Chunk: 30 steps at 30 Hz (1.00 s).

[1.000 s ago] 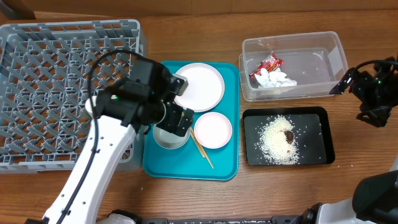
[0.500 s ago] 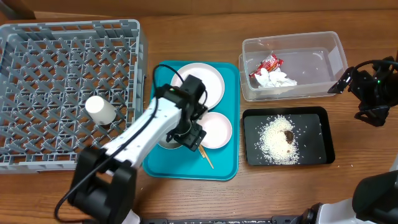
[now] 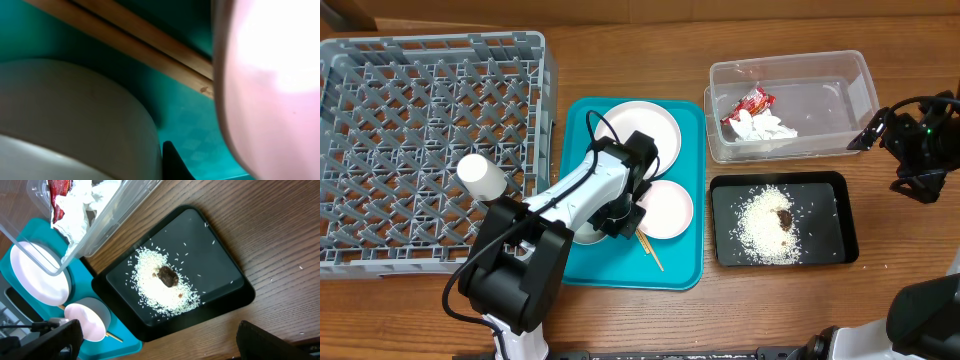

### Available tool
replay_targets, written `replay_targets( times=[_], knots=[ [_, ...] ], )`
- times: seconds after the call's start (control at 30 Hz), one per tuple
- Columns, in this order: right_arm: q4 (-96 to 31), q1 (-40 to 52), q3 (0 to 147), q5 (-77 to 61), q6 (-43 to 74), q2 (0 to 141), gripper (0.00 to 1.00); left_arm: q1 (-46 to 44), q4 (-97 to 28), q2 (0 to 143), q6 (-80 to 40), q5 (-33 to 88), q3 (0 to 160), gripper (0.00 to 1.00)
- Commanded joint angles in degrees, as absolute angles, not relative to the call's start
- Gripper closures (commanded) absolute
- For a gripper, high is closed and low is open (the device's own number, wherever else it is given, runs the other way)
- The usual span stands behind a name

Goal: Sort waste into correct bins and load items into the dishwasher
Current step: 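Carry the saucer into the dish rack and release it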

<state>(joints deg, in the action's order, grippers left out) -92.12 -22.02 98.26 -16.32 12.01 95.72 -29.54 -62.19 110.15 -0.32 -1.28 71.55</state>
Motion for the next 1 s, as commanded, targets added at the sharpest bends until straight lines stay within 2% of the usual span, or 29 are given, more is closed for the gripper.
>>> replay_targets(
  times=[0.0, 0.37, 0.5, 0.67, 0.8, 0.97],
  knots=[
    [-91.88, -21.82, 98.7, -16.8, 12.19, 94.19, 0.0, -29.58, -63.09, 109.34, -1.08, -0.71, 74.63, 0.96],
    [-91.85, -21.82, 98.7, -16.6, 11.97, 94.19, 0.0, -23.49, -71.37, 101.16, 0.62, 1.21, 91.39, 0.96],
    [-91.81, -21.82, 98.7, -16.6, 11.97, 94.19, 0.0, -14.33, -71.9, 96.44, 8.6, 10.79, 99.13, 0.96],
    [-91.85, -21.82, 98.7, -16.6, 11.97, 94.19, 0.0, -2.28, -70.98, 95.53, 19.33, 30.04, 102.28, 0.96],
    [-91.88, -21.82, 98.7, -16.6, 11.97, 94.19, 0.0, 8.6, -70.0, 97.32, 24.88, 45.01, 102.28, 0.96],
    [-91.92, -21.82, 98.7, -16.6, 11.97, 94.19, 0.0, 17.61, -68.69, 102.69, 29.8, 58.26, 102.28, 0.96]
  ],
)
